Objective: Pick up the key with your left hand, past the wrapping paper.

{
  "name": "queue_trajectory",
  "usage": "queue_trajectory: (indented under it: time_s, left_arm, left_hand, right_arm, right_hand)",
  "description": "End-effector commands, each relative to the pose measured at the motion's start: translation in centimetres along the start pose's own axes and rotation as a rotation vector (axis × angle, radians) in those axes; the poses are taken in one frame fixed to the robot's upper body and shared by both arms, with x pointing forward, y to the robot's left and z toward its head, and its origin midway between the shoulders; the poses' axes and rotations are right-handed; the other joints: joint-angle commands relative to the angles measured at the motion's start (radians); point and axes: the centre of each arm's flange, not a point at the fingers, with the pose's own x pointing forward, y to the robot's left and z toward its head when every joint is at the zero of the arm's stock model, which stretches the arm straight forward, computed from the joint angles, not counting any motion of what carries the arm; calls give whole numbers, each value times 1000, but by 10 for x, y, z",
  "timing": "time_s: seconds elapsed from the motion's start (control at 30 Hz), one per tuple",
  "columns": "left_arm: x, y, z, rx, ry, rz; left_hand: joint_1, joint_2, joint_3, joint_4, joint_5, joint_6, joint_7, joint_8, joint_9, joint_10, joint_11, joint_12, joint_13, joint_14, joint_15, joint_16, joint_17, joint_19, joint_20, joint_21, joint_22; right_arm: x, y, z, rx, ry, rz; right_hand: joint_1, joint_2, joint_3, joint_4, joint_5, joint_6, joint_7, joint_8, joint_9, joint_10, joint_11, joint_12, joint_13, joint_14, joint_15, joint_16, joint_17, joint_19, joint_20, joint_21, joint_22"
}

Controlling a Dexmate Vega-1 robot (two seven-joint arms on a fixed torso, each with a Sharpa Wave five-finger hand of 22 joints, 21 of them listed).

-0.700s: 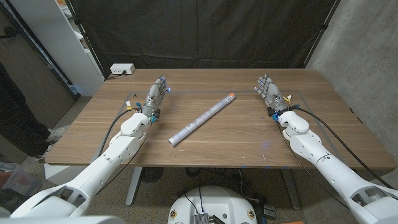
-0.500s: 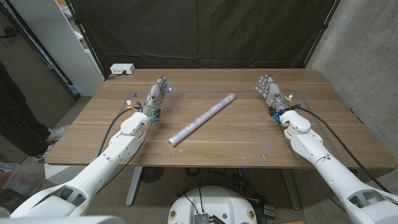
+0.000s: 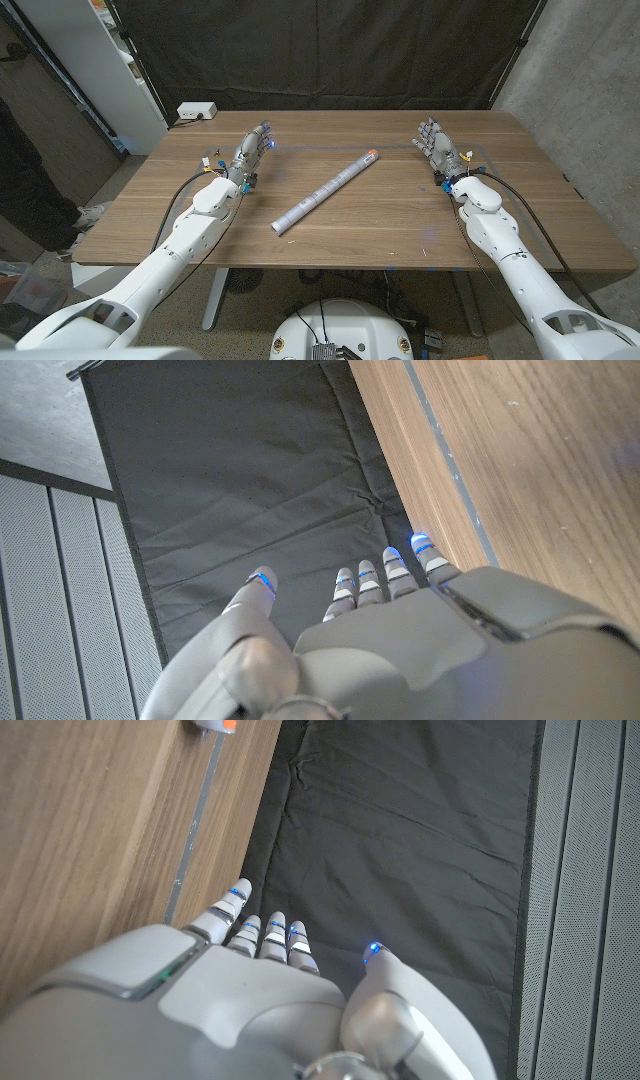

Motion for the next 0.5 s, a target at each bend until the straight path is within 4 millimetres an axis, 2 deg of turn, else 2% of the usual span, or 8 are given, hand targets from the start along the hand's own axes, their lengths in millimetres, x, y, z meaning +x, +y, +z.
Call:
queue_trajectory:
  time_s: [0.03,0.5]
  left_arm:
    - [-1,7,13,84,-6,16]
    - [-2,15,34,180,-26,26]
  left_hand:
    - [19,-2,5,-15,-4,6,-5,8,5,16,3,10,4,15,-1,6,6,7,3,8,2]
    - [53,-14,12,-56,-8,17,-9,6,6,37,-13,14,8,32,-20,7,12,8,-18,6,5]
  right_arm:
    - [2,-2,-4,4,3,-2]
    - [3,-2,-3,5,-7,6]
  right_hand:
    - [8,30,7,0,2,1,11,7,1,2,8,3,1,-6,1,7,4,9,-7,-2,3]
    - [9,29,10,-2,0,2,12,7,1,4,6,3,1,-6,1,7,4,10,-6,-5,4]
